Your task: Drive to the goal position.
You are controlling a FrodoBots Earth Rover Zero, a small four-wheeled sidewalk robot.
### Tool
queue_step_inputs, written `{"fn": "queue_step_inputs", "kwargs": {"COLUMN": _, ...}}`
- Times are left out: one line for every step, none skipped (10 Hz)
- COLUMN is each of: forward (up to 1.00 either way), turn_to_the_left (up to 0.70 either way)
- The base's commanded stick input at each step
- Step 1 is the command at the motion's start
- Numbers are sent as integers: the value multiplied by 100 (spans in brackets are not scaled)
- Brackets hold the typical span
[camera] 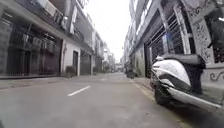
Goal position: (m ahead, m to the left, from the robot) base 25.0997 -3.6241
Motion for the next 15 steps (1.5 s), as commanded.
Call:
{"fn": "queue_step_inputs", "kwargs": {"forward": 48, "turn_to_the_left": 0}}
{"fn": "queue_step_inputs", "kwargs": {"forward": 47, "turn_to_the_left": 0}}
{"fn": "queue_step_inputs", "kwargs": {"forward": 48, "turn_to_the_left": 0}}
{"fn": "queue_step_inputs", "kwargs": {"forward": 48, "turn_to_the_left": 0}}
{"fn": "queue_step_inputs", "kwargs": {"forward": 48, "turn_to_the_left": 0}}
{"fn": "queue_step_inputs", "kwargs": {"forward": 48, "turn_to_the_left": 0}}
{"fn": "queue_step_inputs", "kwargs": {"forward": 48, "turn_to_the_left": 0}}
{"fn": "queue_step_inputs", "kwargs": {"forward": 48, "turn_to_the_left": 0}}
{"fn": "queue_step_inputs", "kwargs": {"forward": 48, "turn_to_the_left": 0}}
{"fn": "queue_step_inputs", "kwargs": {"forward": 48, "turn_to_the_left": -31}}
{"fn": "queue_step_inputs", "kwargs": {"forward": 48, "turn_to_the_left": -47}}
{"fn": "queue_step_inputs", "kwargs": {"forward": 48, "turn_to_the_left": -42}}
{"fn": "queue_step_inputs", "kwargs": {"forward": 48, "turn_to_the_left": 1}}
{"fn": "queue_step_inputs", "kwargs": {"forward": 48, "turn_to_the_left": 1}}
{"fn": "queue_step_inputs", "kwargs": {"forward": 48, "turn_to_the_left": 1}}
